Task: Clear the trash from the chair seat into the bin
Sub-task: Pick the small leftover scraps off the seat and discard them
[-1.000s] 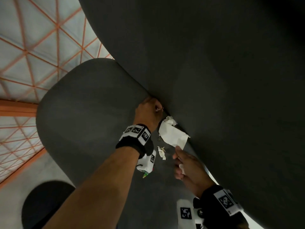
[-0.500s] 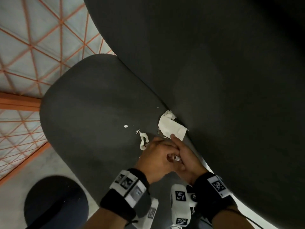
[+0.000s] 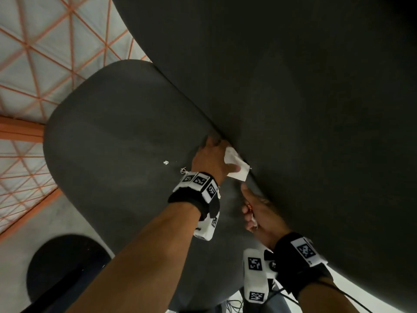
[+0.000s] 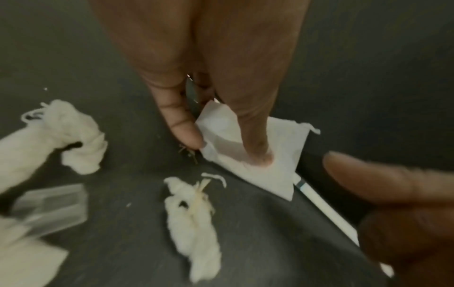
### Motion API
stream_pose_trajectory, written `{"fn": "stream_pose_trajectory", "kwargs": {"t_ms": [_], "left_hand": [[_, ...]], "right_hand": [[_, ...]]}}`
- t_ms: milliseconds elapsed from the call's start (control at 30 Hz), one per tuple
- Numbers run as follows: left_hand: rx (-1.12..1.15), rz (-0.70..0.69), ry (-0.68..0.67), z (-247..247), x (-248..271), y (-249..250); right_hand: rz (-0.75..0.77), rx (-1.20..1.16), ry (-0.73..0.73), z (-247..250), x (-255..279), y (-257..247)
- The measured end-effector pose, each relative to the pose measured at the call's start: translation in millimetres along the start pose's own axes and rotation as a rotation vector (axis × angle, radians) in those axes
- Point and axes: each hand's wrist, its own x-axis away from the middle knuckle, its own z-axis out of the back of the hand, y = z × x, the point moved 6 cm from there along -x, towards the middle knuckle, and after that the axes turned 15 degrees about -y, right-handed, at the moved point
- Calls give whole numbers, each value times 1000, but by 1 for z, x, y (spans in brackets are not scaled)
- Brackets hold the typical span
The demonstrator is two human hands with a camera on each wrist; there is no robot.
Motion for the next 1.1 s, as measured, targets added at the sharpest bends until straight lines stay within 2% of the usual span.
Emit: {"fn": "stream_pose_trajectory", "kwargs": {"t_ms": [167, 267, 333, 433, 500, 567, 667, 733, 833, 900, 933, 1033, 1066, 1100], "left_hand": [[44, -73, 33, 7, 24, -9], [40, -170, 168, 16, 74, -4], [-28, -230, 247, 6, 110, 3], [-51, -208, 247, -23, 135, 5], [87, -162, 225, -37, 138, -3], [221, -162, 190, -46, 137, -7], [293, -206, 110, -53, 137, -4], [385, -258, -25, -60, 133, -4], [355, -343, -242, -64, 134, 0], [350, -348, -286, -57, 133, -5], [364, -308, -242, -47, 130, -12], [322, -103, 76, -13, 111, -47], [279, -50, 130, -7, 103, -57], [215, -4, 109, -5, 96, -63]], "right_hand": [[55, 44, 42, -4, -2, -1], [42, -23, 30, -13, -5, 3], [45, -106, -52, -25, -8, 5], [115, -203, -287, -51, -8, 0], [122, -249, -369, -63, -1, 0], [128, -237, -363, -66, 3, 5], [112, -126, -338, -64, 5, 16], [104, -68, -279, -56, 3, 15], [88, -68, -197, -41, -3, 15], [87, -119, -176, -37, -8, 16], [95, -149, -161, -36, -10, 16], [90, -140, -14, -22, -12, 18], [83, -112, 9, -16, -12, 19], [63, -84, 31, -13, -10, 20]]}}
